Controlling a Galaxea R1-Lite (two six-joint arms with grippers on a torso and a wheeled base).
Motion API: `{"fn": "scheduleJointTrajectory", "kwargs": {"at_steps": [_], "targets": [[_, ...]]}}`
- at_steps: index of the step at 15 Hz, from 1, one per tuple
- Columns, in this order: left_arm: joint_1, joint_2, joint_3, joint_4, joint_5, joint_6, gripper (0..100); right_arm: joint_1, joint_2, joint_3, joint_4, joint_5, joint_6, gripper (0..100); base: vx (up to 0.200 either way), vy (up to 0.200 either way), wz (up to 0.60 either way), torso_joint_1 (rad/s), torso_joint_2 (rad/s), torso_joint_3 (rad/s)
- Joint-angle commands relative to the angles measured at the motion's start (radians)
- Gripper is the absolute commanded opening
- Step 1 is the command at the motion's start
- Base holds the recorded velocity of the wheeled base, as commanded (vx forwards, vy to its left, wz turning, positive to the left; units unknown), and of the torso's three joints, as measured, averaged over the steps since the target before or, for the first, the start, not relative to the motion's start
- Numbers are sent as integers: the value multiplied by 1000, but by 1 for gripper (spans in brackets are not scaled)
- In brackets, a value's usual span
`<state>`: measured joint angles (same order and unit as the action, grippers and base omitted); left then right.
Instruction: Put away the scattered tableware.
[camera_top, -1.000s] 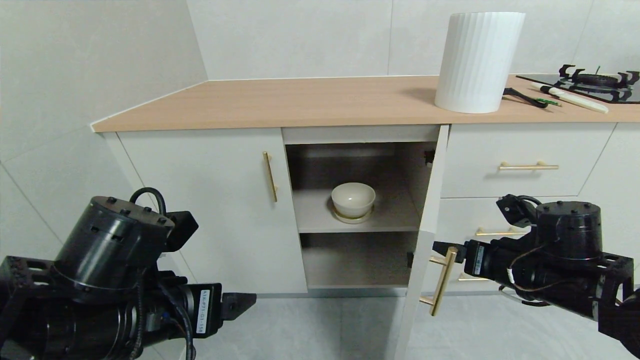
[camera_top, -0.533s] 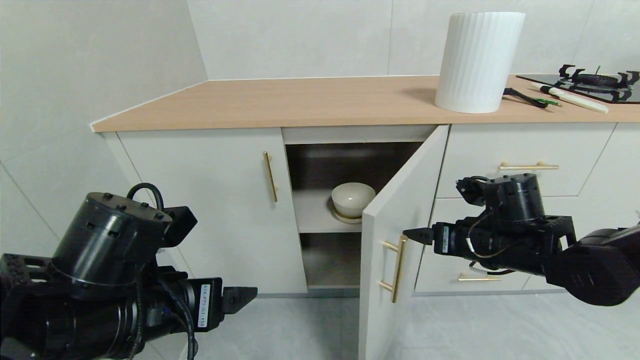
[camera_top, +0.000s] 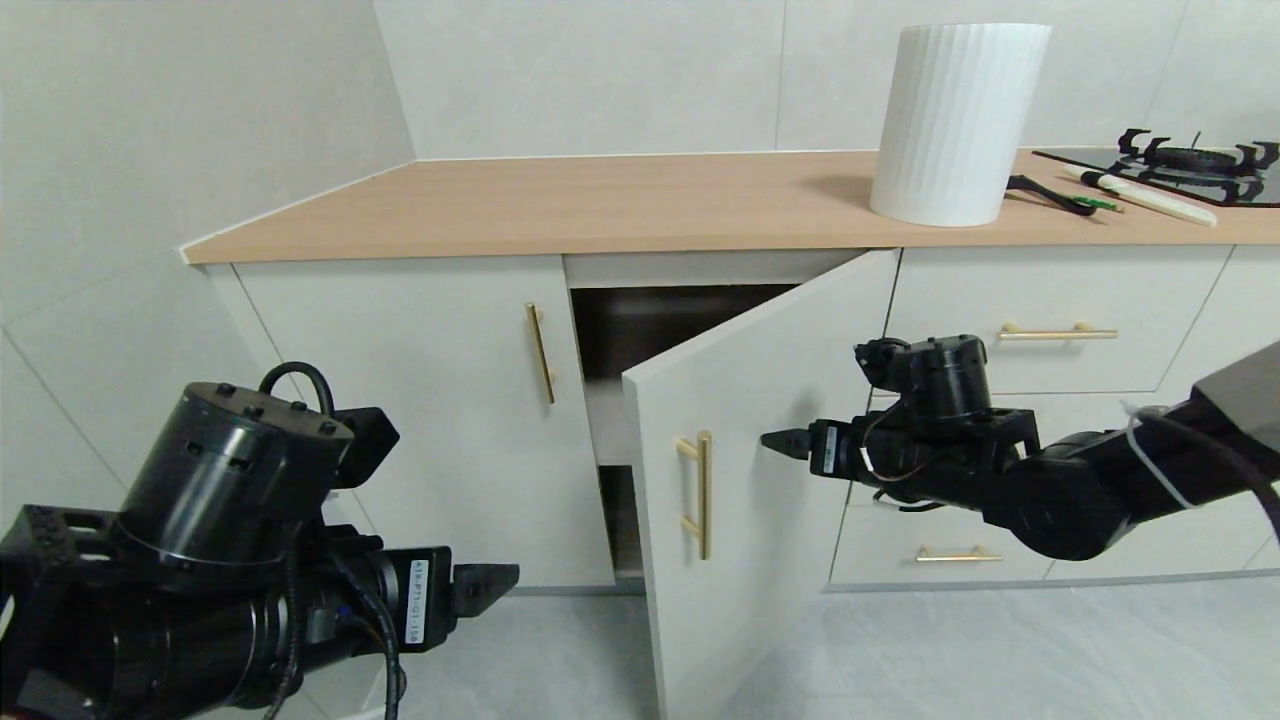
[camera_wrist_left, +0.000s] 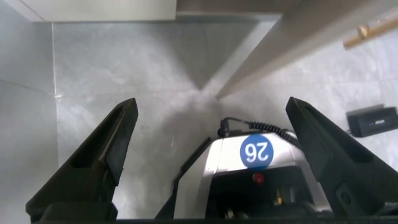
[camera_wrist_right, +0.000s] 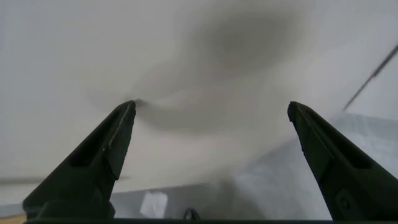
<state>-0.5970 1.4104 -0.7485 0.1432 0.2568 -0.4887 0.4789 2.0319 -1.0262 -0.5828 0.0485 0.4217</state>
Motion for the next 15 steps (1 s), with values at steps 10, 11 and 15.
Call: {"fn": "scheduleJointTrajectory", "kwargs": {"at_steps": [10,11,15], "targets": [[0,22,0,-1,1,-1,100,0,264,-227,-103,-205,164,100,0,0,0,0,0,0],[0,22,0,-1,1,-1,100,-2,281,-249,-103,-216,175,100,0,0,0,0,0,0],[0,22,1,-1,1,-1,100,-6,317,-304,-103,-259,201,100,0,0,0,0,0,0]]}}
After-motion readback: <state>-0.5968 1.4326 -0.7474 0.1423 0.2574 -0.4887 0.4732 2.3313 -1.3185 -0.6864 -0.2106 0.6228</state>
